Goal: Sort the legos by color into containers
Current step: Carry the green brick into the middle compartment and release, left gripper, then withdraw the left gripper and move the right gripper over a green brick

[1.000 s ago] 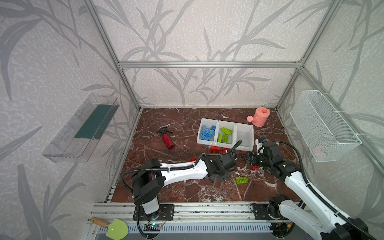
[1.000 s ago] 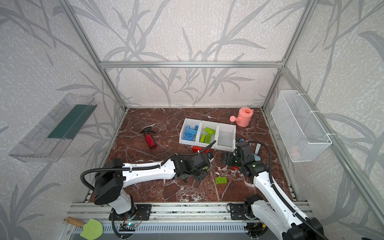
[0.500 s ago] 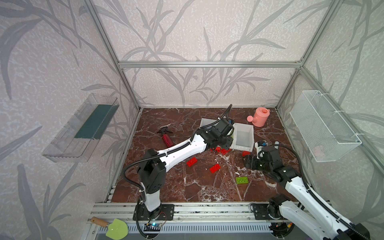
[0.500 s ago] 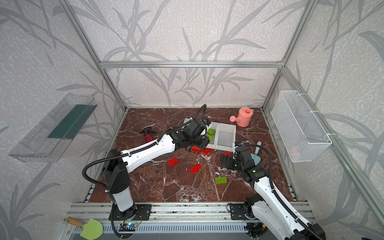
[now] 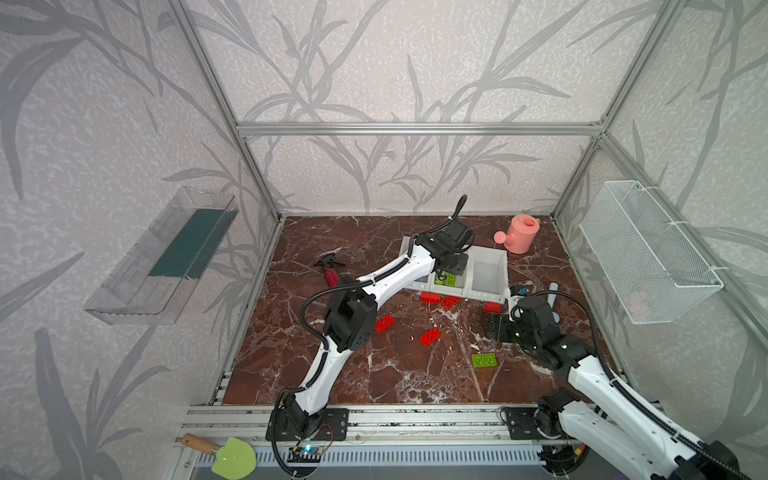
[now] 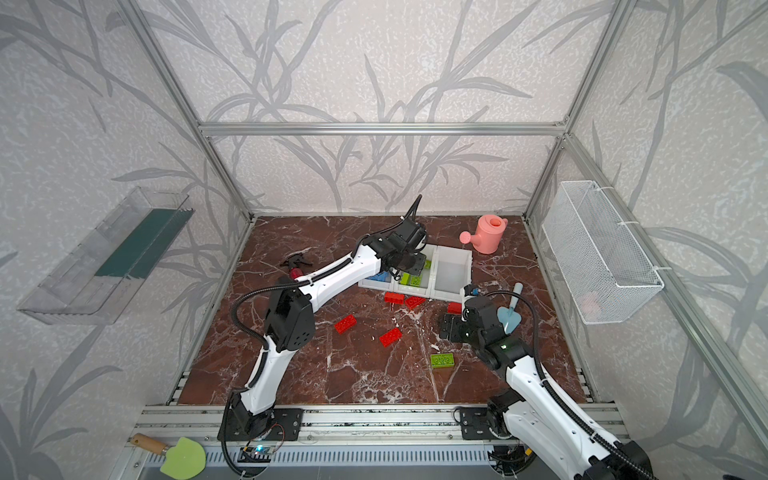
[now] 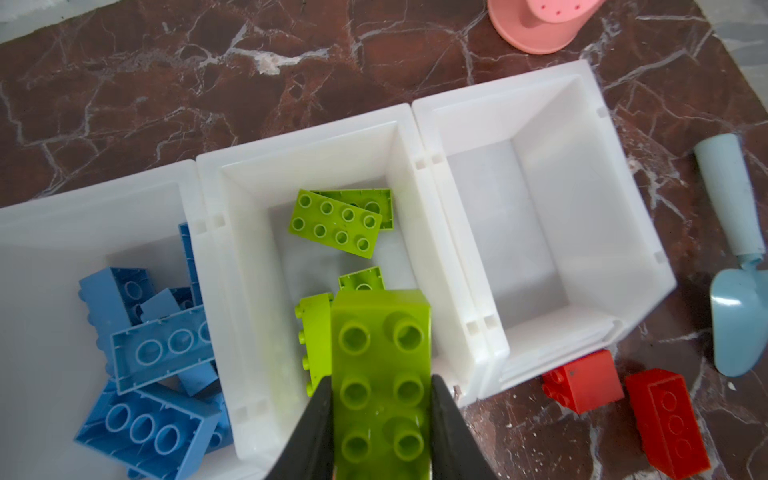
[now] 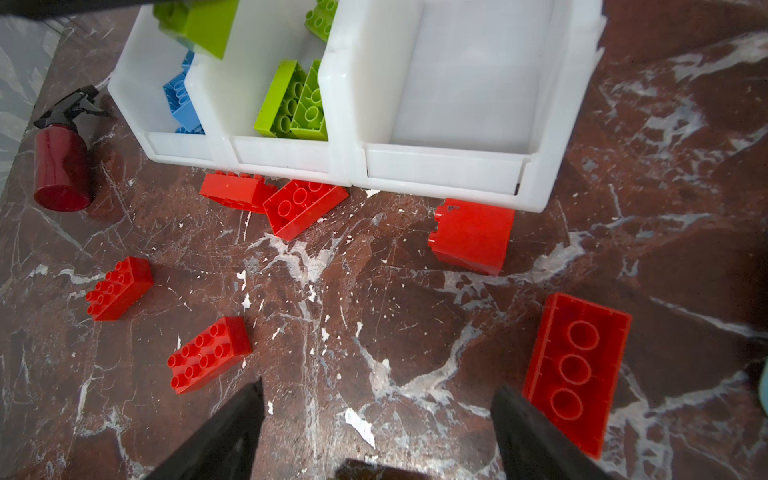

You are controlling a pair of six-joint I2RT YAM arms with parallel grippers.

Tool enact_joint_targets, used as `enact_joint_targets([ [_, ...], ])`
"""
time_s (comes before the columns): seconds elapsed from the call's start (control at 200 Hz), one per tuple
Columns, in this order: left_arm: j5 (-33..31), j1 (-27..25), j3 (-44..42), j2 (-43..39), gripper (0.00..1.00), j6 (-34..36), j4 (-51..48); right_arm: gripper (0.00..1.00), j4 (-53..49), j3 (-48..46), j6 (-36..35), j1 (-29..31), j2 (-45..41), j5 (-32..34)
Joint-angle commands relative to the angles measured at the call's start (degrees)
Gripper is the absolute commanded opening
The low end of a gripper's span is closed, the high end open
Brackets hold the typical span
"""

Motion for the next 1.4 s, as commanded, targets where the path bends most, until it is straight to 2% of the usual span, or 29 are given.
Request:
enact_joint_targets([
  [0.0, -1.4, 0.6, 4.7, 2.8, 0.25, -0.8, -4.6, 0.87, 1.8, -0.7, 0.1, 1.0, -1.1, 1.9],
  [0.27, -2.2, 1.0, 8.8, 5.8, 0.30, -0.9, -5.4, 0.87, 1.9, -0.7, -0.4, 2.1, -1.4, 2.6],
  [0.385, -1.9, 1.0, 8.9, 5.5, 0.42, -1.0, -5.3, 0.87, 0.9, -0.4, -0.5, 2.5, -1.3, 3.5],
  [0.51, -2.2, 1.0, 8.4, 4.3, 0.60, -1.6, -5.3, 0.89, -1.8, 0.8, -0.9, 3.3, -1.5, 5.1],
  [0.6, -2.5, 0.9, 6.0, 1.6, 0.67, -2.4, -4.2, 0.91, -4.4, 2.0, -1.5, 4.5, -2.0, 7.2],
  [0.79, -3.3, 0.8, -7.6, -10.4, 0.72, -4.5, 3.0, 0.94, -10.6, 3.4, -0.7, 9.5, -3.1, 12.9],
  [1.065, -5.3, -0.5, -34.5, -31.6, 0.75, -10.5, 13.8, 0.94, -17.0, 3.3, 4.0, 17.6, -3.5, 18.3],
  [1.215, -6.9, -1.8, -47.6, -42.0, 0.83, -12.5, 18.7, 0.95, -18.0, 3.4, 8.4, 23.7, -0.6, 21.7],
  [1.295, -8.0, -2.7, -52.3, -46.6, 0.88, -13.0, 19.1, 1.00, -18.4, 3.4, 11.8, 27.0, 2.0, 24.1],
  [1.395, -9.4, -3.2, -57.4, -52.2, 0.95, -13.8, 19.1, 0.99, -18.0, 3.2, 14.4, 28.9, 5.3, 24.0],
])
